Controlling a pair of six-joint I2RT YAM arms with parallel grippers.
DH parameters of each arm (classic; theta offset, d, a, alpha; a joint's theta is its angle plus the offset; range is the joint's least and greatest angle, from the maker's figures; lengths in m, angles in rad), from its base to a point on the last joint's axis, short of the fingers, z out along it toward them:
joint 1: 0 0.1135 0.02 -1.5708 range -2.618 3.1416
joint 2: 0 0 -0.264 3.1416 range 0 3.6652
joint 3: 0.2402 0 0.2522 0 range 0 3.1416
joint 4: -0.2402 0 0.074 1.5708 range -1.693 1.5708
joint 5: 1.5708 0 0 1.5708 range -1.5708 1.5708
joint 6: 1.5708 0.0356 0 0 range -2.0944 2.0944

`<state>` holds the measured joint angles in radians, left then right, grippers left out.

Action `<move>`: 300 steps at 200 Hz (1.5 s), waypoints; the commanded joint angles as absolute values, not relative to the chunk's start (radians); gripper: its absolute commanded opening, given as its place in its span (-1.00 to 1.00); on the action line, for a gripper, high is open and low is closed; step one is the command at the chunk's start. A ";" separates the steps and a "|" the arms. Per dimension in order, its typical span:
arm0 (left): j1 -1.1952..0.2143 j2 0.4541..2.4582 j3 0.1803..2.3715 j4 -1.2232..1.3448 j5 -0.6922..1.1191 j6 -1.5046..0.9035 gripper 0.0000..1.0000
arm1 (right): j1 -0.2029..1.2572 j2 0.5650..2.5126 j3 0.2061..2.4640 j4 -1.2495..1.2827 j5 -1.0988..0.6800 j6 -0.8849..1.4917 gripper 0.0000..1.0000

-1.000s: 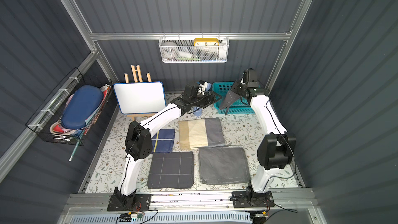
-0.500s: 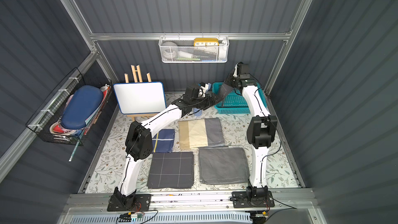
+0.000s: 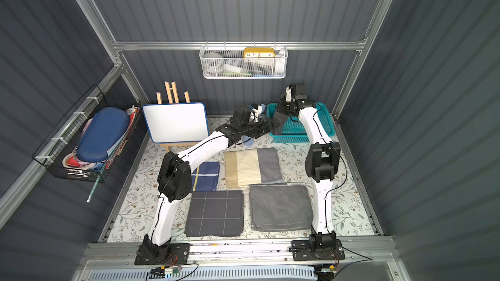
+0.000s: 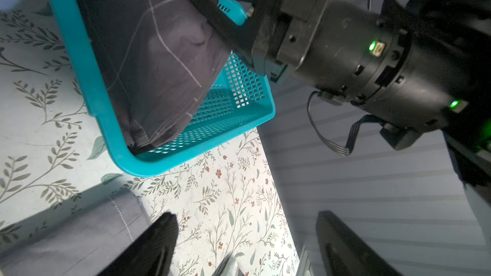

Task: Put the folded pillowcase in the basket
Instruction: Place the pillowcase in the basket.

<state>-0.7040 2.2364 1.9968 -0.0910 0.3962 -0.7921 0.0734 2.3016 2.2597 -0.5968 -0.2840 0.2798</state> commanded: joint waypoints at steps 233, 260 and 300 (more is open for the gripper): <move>-0.697 2.227 1.920 -0.067 0.390 -0.759 0.76 | 0.061 2.423 2.266 -0.740 0.623 0.076 -0.05; -0.699 2.212 1.902 -0.073 0.379 -0.748 0.77 | 0.078 2.371 2.240 -0.728 0.614 0.073 0.40; -0.698 2.159 1.837 -0.075 0.339 -0.721 0.79 | 0.100 2.257 2.141 -0.651 0.319 0.113 0.54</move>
